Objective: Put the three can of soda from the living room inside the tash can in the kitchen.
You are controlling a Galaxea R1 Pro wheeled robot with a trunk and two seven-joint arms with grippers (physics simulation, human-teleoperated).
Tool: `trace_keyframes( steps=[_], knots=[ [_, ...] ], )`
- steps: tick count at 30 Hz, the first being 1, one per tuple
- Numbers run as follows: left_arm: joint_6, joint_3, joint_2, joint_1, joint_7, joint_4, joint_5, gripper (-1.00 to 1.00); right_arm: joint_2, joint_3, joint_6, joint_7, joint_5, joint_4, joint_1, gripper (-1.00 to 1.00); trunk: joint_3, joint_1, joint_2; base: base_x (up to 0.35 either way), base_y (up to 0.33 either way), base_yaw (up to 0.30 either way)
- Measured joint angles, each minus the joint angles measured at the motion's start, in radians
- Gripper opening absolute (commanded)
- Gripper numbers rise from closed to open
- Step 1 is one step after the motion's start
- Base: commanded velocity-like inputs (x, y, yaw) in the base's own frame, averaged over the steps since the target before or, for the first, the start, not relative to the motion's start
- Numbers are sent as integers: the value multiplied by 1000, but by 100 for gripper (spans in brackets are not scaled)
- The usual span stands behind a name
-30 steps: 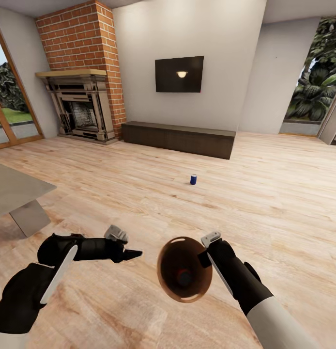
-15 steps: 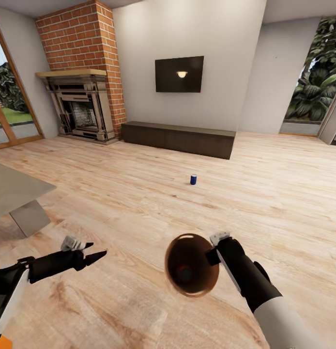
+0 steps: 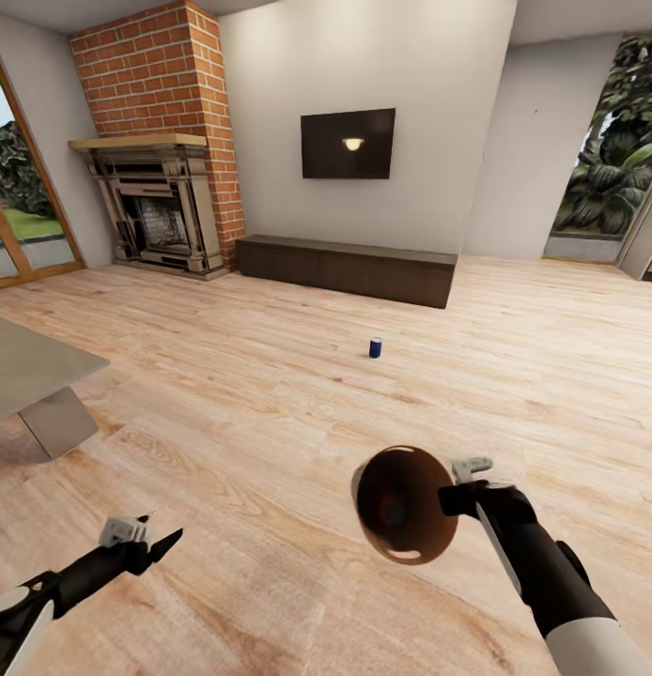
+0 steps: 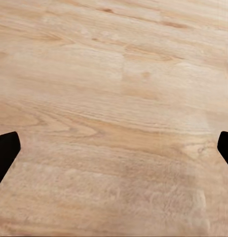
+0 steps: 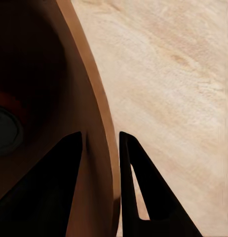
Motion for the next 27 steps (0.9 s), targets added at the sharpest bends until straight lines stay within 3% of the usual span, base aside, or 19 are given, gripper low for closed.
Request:
trace_keyframes(
  steps=[3,4,8,12,19,27],
  knots=[
    [-67,-10,-2,1,48,45,-1,100,-5,-38,-94,9,-15,-2,44,-100,0,0,0,0,0,0],
    [-107,-16,-3,2,68,77,-2,100,-7,-56,-157,11,-20,-2,74,-100,0,0,0,0,0,0],
    [-194,-26,-4,2,95,166,0,100,-10,-80,-297,13,-20,1,152,-100,0,0,0,0,0,0],
    [-232,-34,-15,3,139,208,0,100,-9,-116,-388,15,-18,2,220,-100,0,0,0,0,0,0],
    [-290,-65,-39,4,230,229,1,100,-3,-145,-516,15,-23,16,282,-100,0,0,0,0,0,0],
    [-322,-71,-45,5,242,231,2,100,0,-150,-601,10,-25,21,307,-100,0,0,0,0,0,0]
  ],
)
